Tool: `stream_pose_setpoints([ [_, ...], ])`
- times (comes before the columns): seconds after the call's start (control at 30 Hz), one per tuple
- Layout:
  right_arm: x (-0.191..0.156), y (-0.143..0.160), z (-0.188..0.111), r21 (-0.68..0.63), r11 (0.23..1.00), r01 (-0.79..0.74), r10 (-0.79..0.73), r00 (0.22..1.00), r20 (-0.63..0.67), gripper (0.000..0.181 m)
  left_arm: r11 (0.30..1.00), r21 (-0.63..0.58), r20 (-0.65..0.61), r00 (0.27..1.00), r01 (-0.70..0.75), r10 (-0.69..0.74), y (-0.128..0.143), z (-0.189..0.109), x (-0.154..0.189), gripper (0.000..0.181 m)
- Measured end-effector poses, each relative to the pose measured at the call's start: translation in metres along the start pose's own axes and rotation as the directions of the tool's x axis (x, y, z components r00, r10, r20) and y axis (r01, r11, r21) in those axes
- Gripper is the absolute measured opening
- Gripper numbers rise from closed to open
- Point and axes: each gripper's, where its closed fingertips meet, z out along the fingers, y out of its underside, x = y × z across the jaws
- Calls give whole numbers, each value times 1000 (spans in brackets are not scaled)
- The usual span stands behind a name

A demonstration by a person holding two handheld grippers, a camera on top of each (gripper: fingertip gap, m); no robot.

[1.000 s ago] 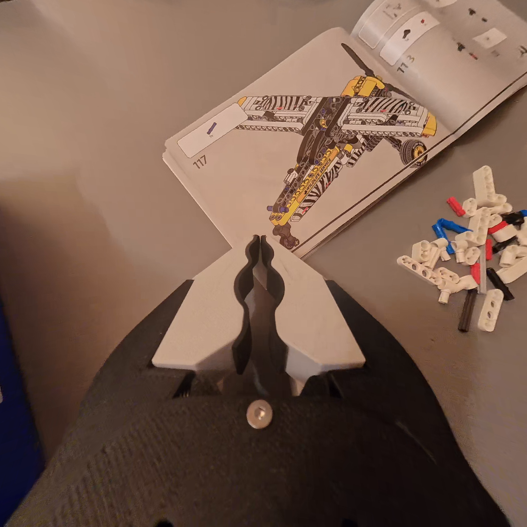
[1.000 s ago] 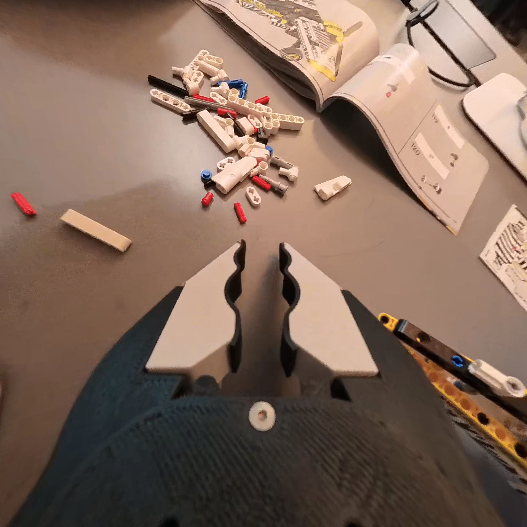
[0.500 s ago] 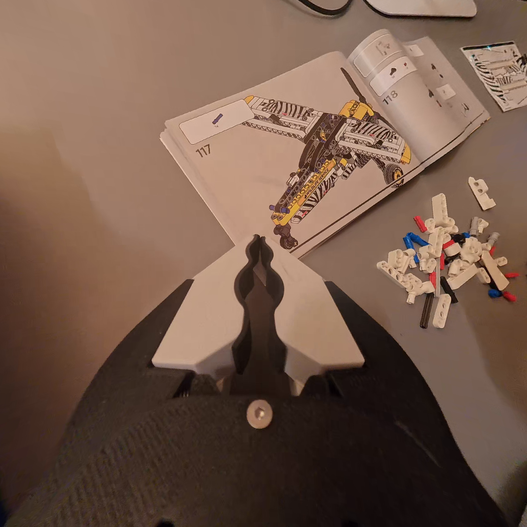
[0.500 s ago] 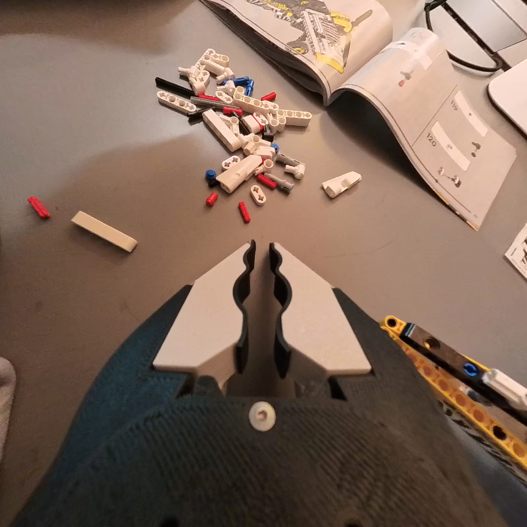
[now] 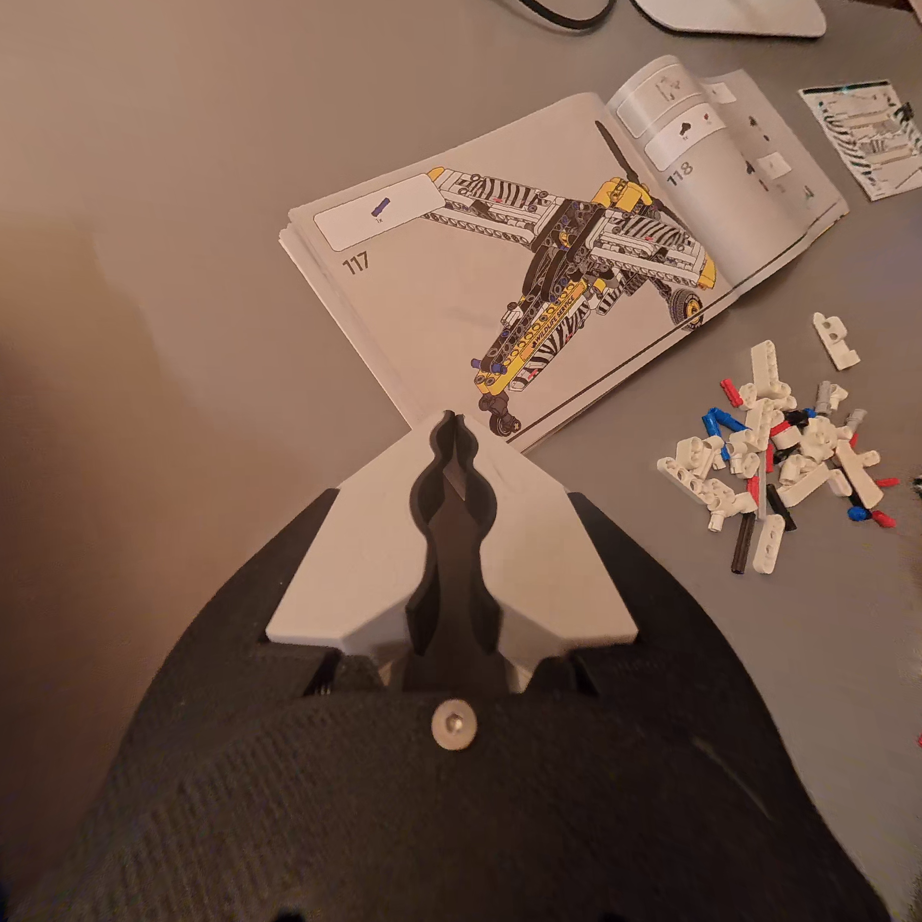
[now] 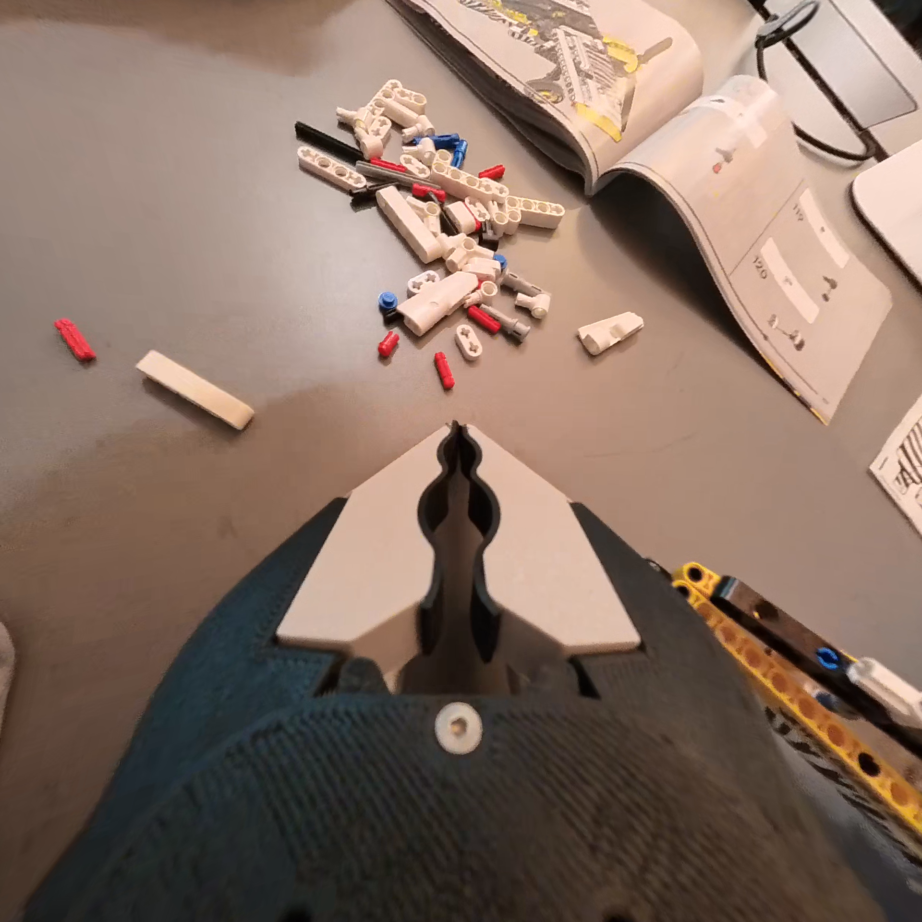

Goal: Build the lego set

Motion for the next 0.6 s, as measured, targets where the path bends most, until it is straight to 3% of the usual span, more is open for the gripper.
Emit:
stream_pose_setpoints([
  [0.17,0,-1,-1,2,997,73,-72,995,-68,0,1000,-1,22,999,-28,28,0,0,0,3],
  [0.27,-8,-3,-3,10,1000,-10,10,1000,-6,16,997,63,13,999,-43,43,-10,-6,3,1],
  [0.43,-24,-1,-16,23,991,-132,131,991,40,27,962,263,-190,982,71,-21,-41,-28,25,0],
  [0.6,-32,-1,-33,73,983,-171,172,985,-1,25,979,204,-199,980,11,31,-31,-19,34,1],
])
